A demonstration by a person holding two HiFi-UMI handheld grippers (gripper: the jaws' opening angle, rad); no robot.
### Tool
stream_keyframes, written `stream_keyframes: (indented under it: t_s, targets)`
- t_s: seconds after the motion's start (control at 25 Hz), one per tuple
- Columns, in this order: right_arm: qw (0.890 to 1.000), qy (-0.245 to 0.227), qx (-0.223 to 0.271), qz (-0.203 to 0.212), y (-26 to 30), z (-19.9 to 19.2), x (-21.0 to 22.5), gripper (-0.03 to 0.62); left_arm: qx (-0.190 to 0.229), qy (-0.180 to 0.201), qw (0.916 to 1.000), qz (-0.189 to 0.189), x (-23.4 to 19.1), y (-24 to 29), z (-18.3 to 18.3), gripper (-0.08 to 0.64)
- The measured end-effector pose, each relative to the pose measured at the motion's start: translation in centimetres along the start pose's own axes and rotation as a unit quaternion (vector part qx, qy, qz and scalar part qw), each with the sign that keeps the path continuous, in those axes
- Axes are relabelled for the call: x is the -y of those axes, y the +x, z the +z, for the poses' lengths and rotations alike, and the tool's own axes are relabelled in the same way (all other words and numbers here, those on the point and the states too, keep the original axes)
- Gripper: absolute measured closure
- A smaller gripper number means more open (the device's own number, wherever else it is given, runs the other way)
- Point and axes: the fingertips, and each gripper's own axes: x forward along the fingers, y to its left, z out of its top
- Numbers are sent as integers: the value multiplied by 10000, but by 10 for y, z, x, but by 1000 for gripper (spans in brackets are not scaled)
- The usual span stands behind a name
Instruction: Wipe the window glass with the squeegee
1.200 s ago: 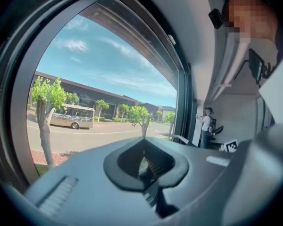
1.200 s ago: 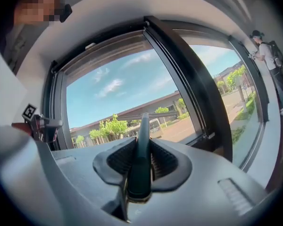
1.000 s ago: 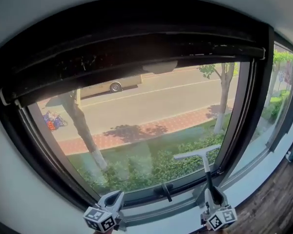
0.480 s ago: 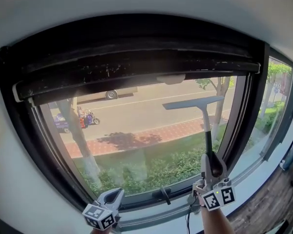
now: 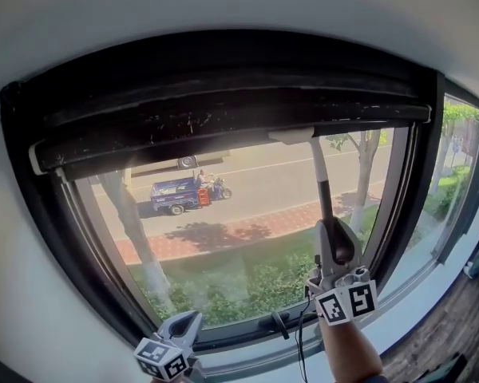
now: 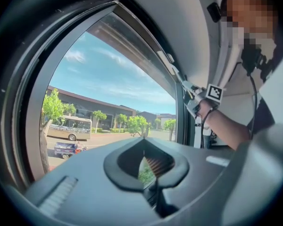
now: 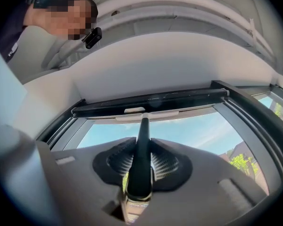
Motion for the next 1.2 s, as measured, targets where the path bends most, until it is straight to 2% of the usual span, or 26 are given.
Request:
stream_keyframes:
  t_s: [0.24,0.48,1.2]
  targets:
    - [10000,-21,27,91,21,-3,-13,492,111,68,9999,76,-11,-8,11,555]
    - [9998,48,-189,88,30,-11,-16,492,190,60,9998,70,-12,-15,17,555]
    - [9968,-17,-800,18,-11,-29,-20,492,179,-100,9995,-235,12,-19,8,555]
